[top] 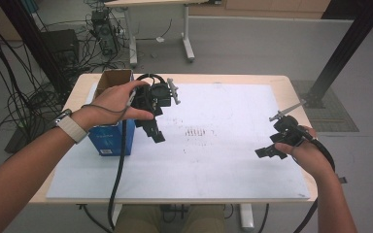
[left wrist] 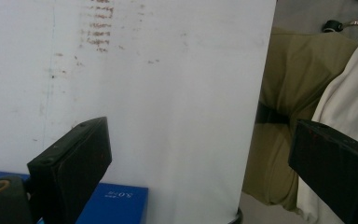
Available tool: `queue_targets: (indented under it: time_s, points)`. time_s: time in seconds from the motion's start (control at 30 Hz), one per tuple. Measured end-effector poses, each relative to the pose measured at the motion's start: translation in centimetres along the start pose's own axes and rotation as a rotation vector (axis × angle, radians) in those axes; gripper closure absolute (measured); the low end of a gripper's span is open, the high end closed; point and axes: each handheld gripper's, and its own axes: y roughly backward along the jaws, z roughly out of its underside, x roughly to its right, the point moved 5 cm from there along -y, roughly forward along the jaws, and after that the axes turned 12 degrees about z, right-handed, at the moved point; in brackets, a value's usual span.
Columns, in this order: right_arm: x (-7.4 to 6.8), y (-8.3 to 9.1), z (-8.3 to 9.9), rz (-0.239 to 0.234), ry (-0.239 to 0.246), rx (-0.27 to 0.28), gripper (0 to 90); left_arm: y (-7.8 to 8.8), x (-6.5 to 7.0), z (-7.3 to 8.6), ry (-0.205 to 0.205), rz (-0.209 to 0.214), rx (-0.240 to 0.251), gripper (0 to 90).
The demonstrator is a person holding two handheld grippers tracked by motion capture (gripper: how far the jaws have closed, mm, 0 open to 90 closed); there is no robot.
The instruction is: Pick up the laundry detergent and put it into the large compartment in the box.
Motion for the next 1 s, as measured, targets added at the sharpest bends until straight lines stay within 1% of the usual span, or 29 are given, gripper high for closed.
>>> queue_targets:
  time_s: [0.3,0.37,0.43,0.47,0.63,1.0]
  points:
    - [-0.27,-0.03,0.20,0.004,0.000,0.000,10.4,-0.14,0.11,0.47,0.004,-0.005,-0.001,6.4]
    - [-0.27,0.01,0.16,0.006,-0.001,0.000,10.4,-0.17,0.11,0.66,0.014,-0.007,0.006,6.4]
    - [-0.32,0.02,0.08,0.007,-0.002,0.000,10.3,-0.18,0.06,0.72,0.020,-0.008,0.002,6.4]
    - [-0.34,0.01,0.03,0.006,-0.002,-0.001,10.4,-0.14,0.03,0.71,0.016,-0.008,-0.002,6.4]
    - [-0.44,-0.19,-0.11,0.005,0.006,0.002,10.4,-0.21,0.07,0.83,0.019,-0.007,0.006,6.4]
    - [-0.39,-0.20,0.03,0.004,0.004,0.001,10.3,-0.34,-0.07,0.91,0.021,-0.005,0.013,6.4]
